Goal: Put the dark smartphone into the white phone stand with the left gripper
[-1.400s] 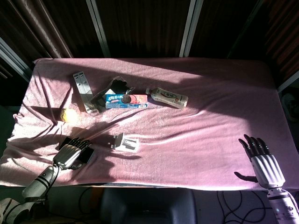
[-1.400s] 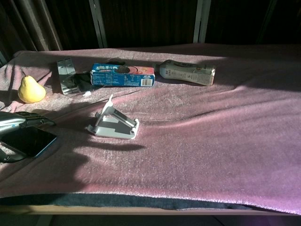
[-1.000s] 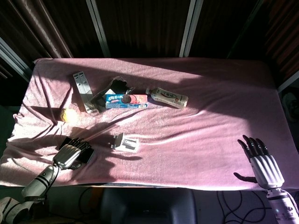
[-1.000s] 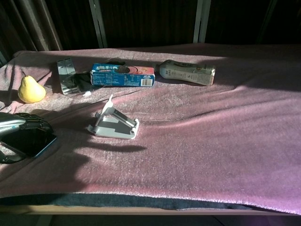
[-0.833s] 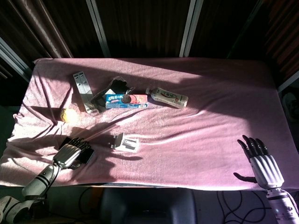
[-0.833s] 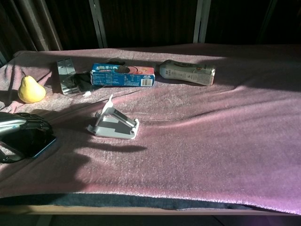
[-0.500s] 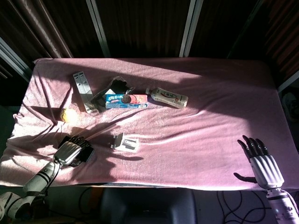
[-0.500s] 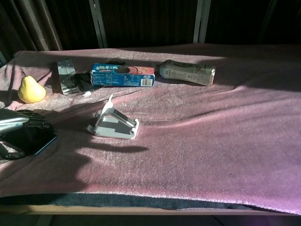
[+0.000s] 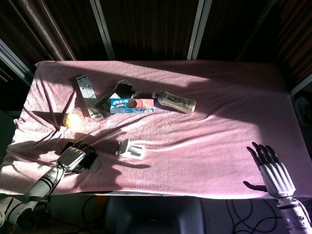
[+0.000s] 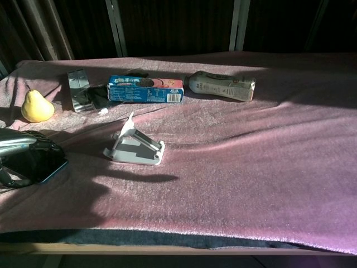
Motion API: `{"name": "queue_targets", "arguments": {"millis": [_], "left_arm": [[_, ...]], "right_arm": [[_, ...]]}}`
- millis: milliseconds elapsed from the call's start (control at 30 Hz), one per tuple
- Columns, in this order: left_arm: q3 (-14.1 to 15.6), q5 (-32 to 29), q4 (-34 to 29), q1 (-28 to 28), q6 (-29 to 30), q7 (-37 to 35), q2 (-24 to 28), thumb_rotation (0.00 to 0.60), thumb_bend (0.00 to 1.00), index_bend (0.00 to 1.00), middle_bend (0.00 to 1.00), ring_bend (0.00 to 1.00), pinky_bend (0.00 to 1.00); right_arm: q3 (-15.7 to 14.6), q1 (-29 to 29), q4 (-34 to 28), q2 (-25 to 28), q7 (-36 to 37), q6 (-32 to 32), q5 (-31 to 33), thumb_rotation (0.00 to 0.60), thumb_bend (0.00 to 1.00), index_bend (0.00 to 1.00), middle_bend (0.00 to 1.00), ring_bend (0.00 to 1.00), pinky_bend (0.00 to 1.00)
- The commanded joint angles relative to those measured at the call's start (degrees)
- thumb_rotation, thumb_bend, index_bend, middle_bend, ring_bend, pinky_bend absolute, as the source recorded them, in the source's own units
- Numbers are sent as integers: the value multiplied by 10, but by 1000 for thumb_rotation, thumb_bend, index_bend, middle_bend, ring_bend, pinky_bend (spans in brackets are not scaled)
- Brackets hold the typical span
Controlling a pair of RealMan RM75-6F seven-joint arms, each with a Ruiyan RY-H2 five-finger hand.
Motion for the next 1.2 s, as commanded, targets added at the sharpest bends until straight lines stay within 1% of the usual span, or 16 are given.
{"name": "queue_targets", "arguments": {"millis": [33, 100, 167, 267, 367, 400, 433, 500, 533, 600, 633, 700, 833, 867, 1000, 1200], "left_arm": [[2, 1, 2, -1, -2, -2, -1, 600, 335, 307, 341, 126, 0], [3, 1, 5, -2, -5, -1, -2, 600, 335, 310, 359, 139, 0], [4, -3, 8, -4, -11, 0, -4, 600, 335, 325, 398, 161, 0], [4, -7, 11, -5, -13, 3, -6, 600, 335, 345, 487, 213, 0], [6, -7, 12, -5, -14, 3, -6, 600, 335, 406, 607, 287, 0], [6, -7, 12, -6, -16, 3, -5, 600, 337, 457, 665, 319, 0], [7, -7, 12, -6, -17, 3, -5, 600, 340, 489, 701, 341, 1], [6, -4, 13, -4, -7, 2, -6, 600, 369, 589, 816, 427, 18], [4, -1, 13, -1, 2, 0, -8, 600, 399, 652, 880, 484, 40], [0, 9, 15, 10, 37, -15, -12, 600, 445, 735, 952, 562, 87], [-2, 16, 15, 15, 50, -27, -13, 600, 461, 762, 973, 589, 104], [-2, 31, 12, 23, 74, -78, -11, 600, 491, 805, 1000, 639, 139], [2, 73, 23, 32, 116, -208, -6, 600, 500, 813, 1000, 649, 146], [3, 86, 37, 36, 135, -241, -10, 600, 499, 813, 1000, 649, 146], [1, 111, 93, 54, 203, -333, -35, 600, 499, 815, 1000, 649, 146], [-7, 123, 148, 75, 278, -484, -66, 600, 499, 816, 1000, 646, 145]], "right_arm": [[0, 0, 0, 0, -1, -1, 1, 600, 203, 0, 0, 0, 0], [0, 1, 0, -1, -2, -2, 1, 600, 204, 0, 0, 0, 0], [-1, 1, -1, 0, -3, -2, 0, 600, 203, 0, 0, 0, 0], [-1, 0, -1, 0, -2, -1, -1, 600, 203, 0, 0, 0, 0], [-2, 0, -1, 0, -1, -2, -1, 600, 203, 0, 0, 0, 0], [-2, 1, -1, 0, -2, -2, -1, 600, 203, 0, 0, 0, 0], [-2, 1, -1, 0, -2, -2, -2, 600, 203, 0, 0, 0, 0], [-3, 1, -1, 0, -2, -2, -2, 600, 203, 0, 0, 0, 0], [-3, 1, -1, 0, -1, -2, -3, 600, 203, 0, 0, 0, 0], [-3, 0, -1, 1, 0, -1, -3, 600, 203, 0, 0, 0, 0], [-3, 0, -1, 1, 1, -1, -3, 600, 203, 0, 0, 0, 0], [-3, 0, -1, 1, 2, 0, -3, 600, 203, 0, 0, 0, 0], [-3, 0, 0, 1, 1, -1, -4, 600, 203, 0, 0, 0, 0], [-4, 0, -1, 0, 0, -1, -5, 600, 203, 0, 0, 0, 0], [-4, 0, -1, 0, -1, 0, -5, 600, 203, 0, 0, 0, 0], [-4, 1, -1, -2, -3, -3, -5, 600, 203, 0, 0, 0, 0]]}}
